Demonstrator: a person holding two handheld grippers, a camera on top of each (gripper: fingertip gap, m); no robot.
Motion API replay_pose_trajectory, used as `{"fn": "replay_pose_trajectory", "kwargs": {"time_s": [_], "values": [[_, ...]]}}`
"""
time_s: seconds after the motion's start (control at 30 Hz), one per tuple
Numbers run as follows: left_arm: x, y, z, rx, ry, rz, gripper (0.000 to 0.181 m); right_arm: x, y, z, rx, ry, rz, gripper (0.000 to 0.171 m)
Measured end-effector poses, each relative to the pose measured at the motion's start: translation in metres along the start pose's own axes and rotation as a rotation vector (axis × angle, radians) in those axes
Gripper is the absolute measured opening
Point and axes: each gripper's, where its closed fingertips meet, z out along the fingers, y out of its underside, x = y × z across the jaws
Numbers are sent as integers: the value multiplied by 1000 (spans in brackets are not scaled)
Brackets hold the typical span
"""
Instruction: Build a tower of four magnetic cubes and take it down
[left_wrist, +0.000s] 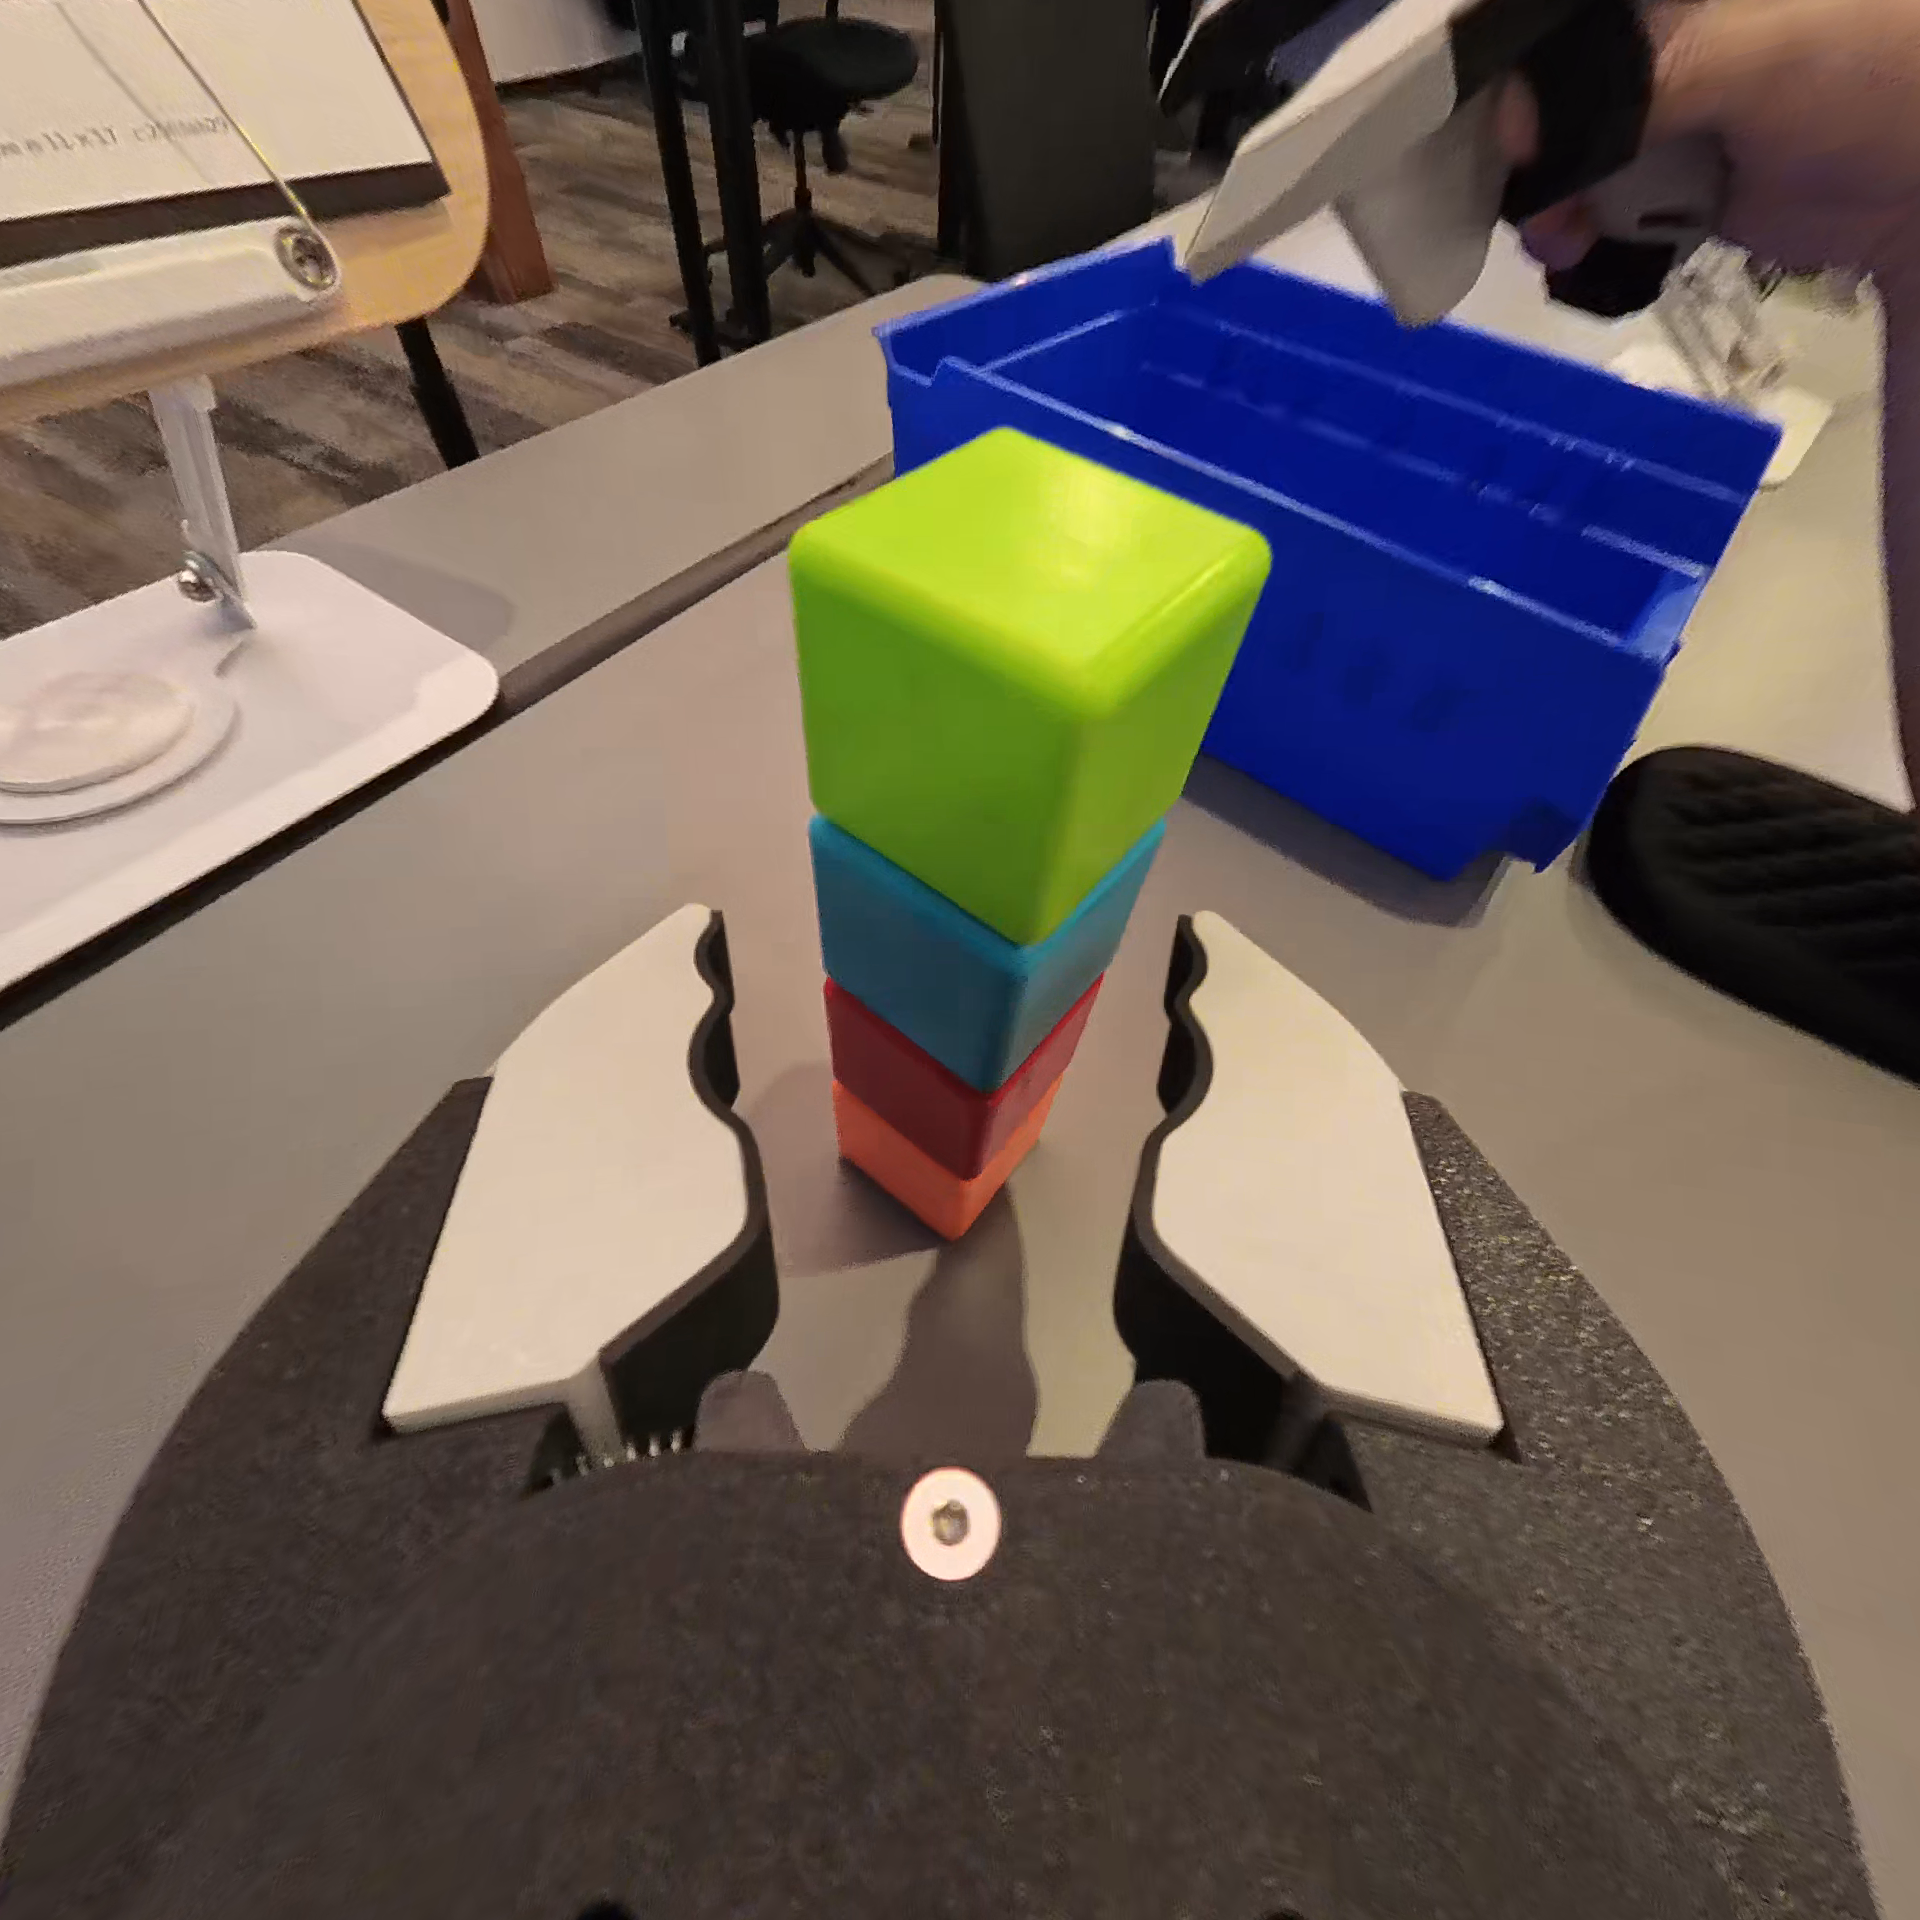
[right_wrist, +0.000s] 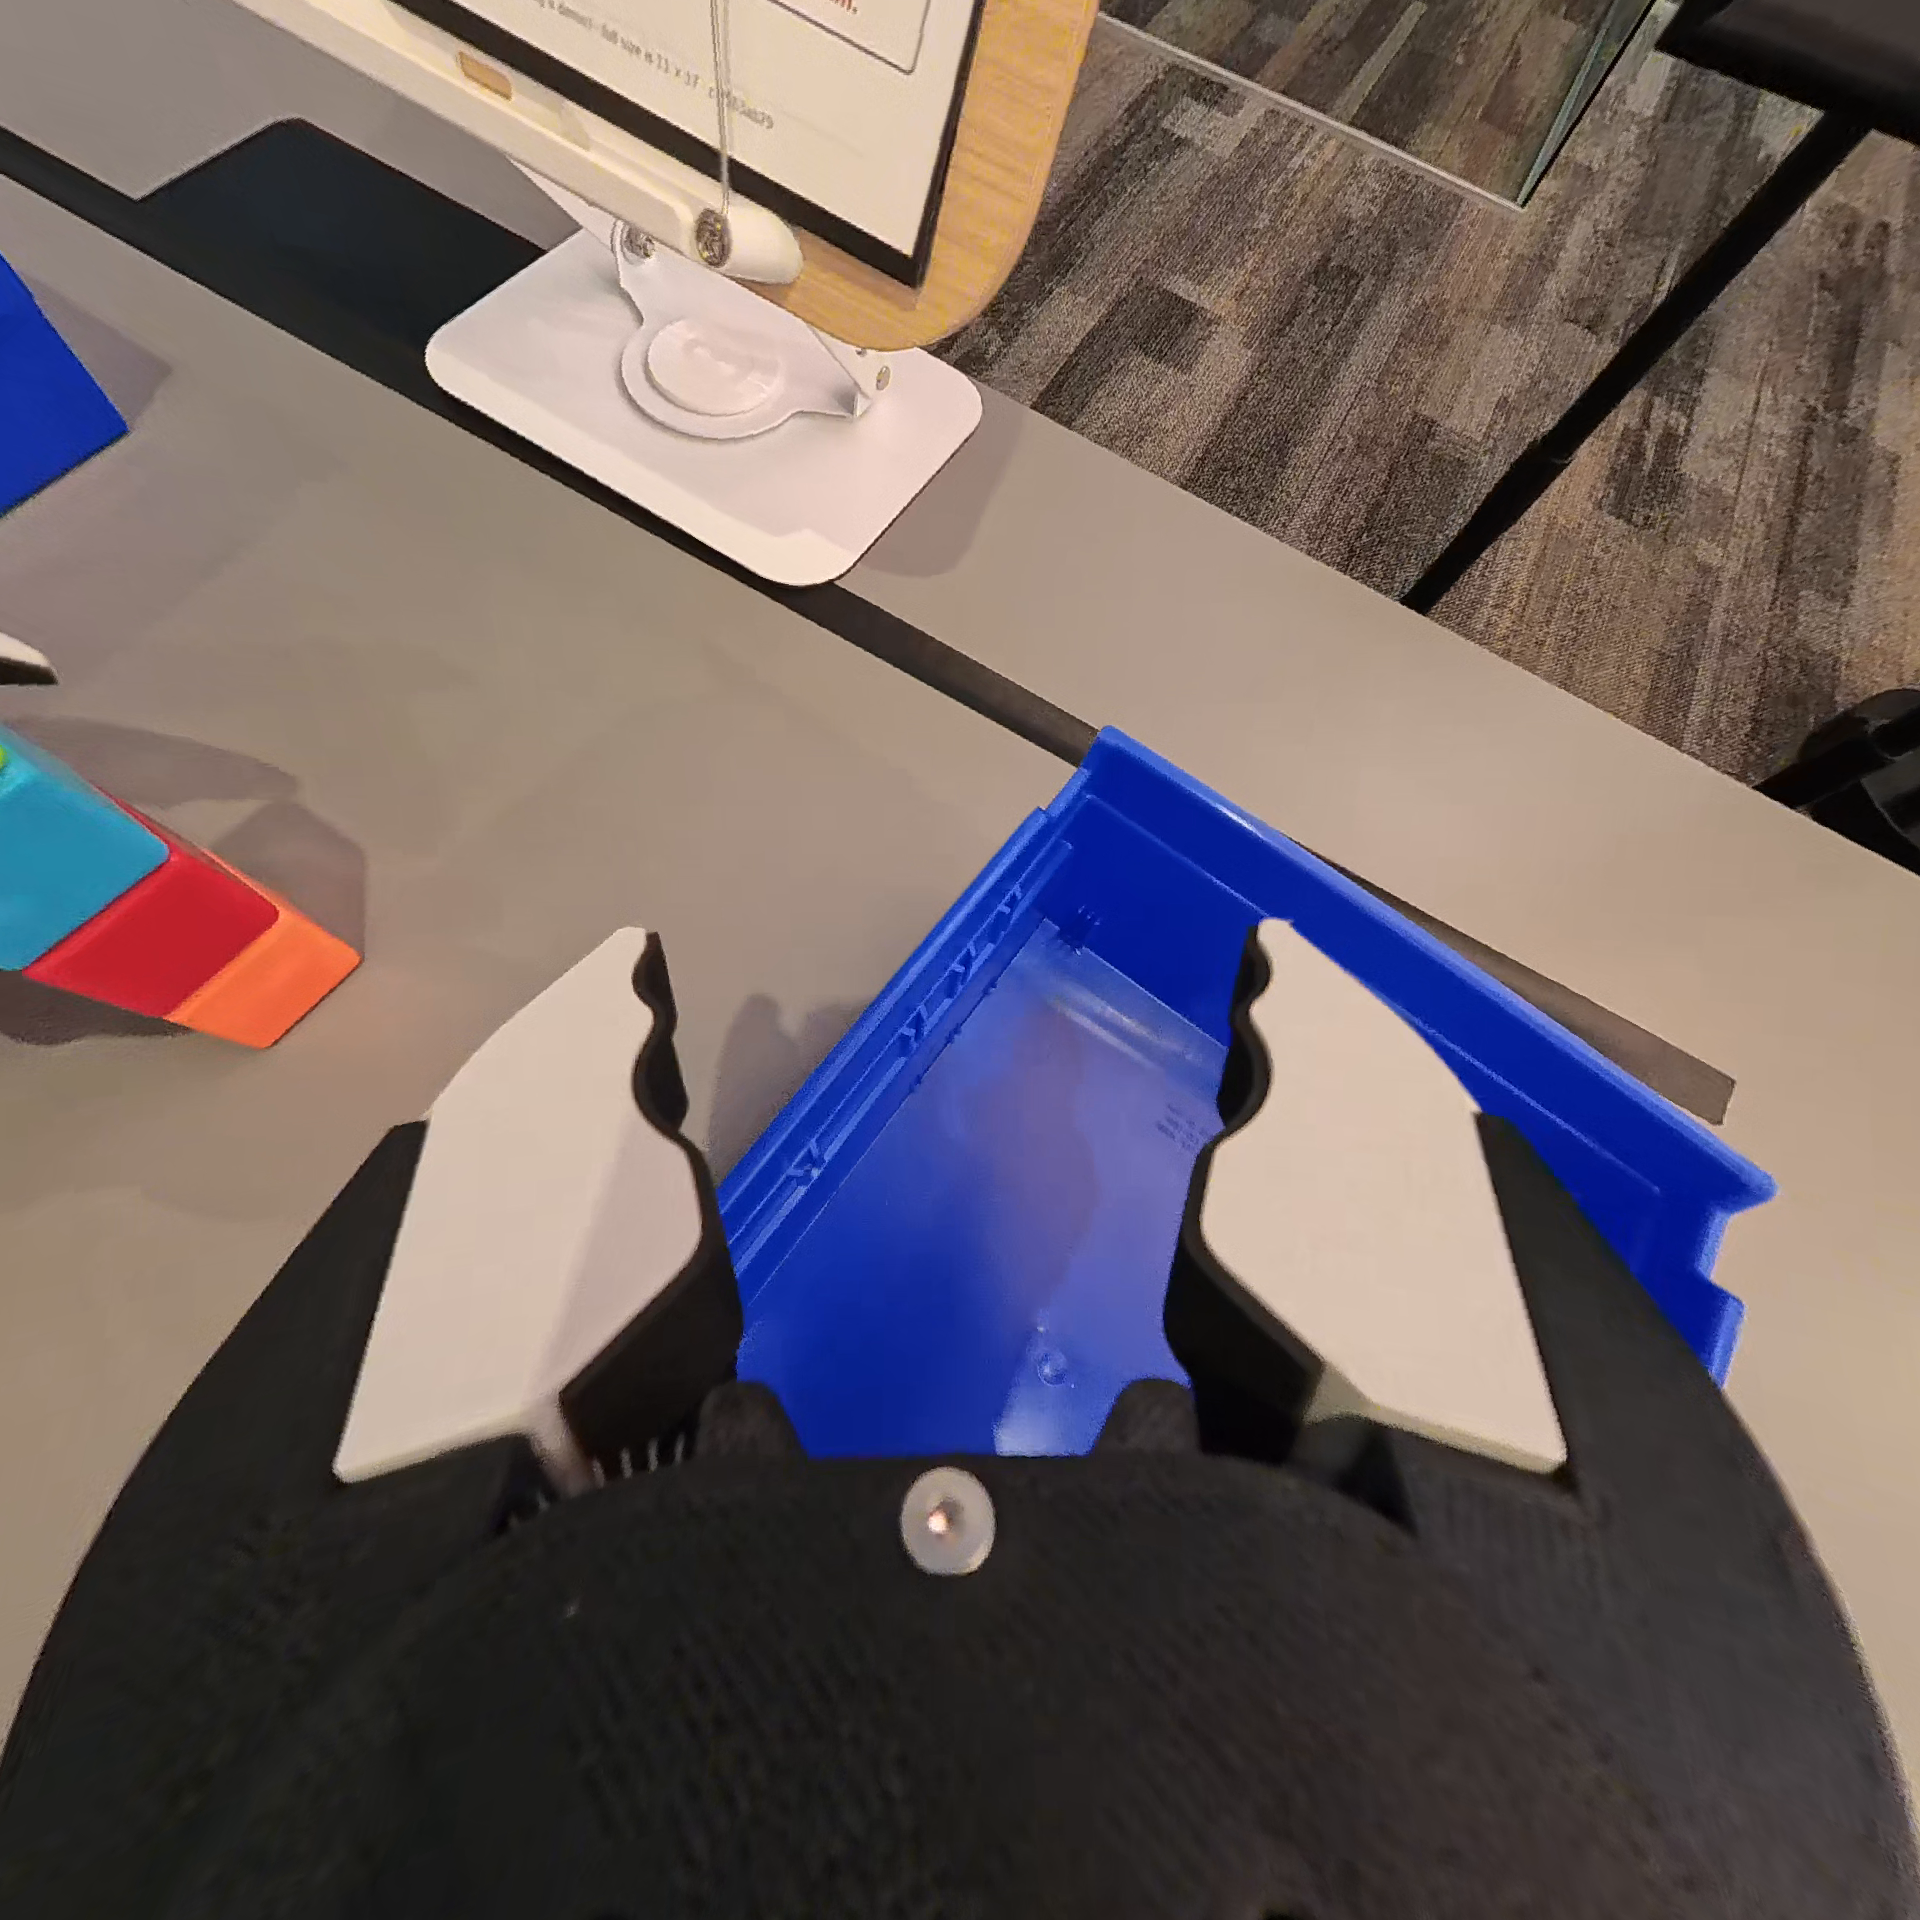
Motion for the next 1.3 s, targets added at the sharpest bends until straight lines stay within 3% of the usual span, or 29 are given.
{"fn": "replay_pose_trajectory", "kwargs": {"time_s": [0.57, 0.7, 0.87, 1.0, 1.3], "values": [[6, -6, 9, 164, 65, 7, 63, -40, -8, 15, 21, -136, -34, 102], [6, -6, 9, 173, 71, 20, 62, -76, -26, 8, 103, -266, -95, 102], [11, -5, 7, 164, 89, 31, 62, -150, -56, -17, 309, -560, -203, 101], [12, -4, 7, 159, 79, 35, 62, -185, -49, -15, 265, -560, -377, 102], [17, -4, 8, 150, 91, 35, 62, -220, -42, -2, 241, -626, -433, 70]]}}
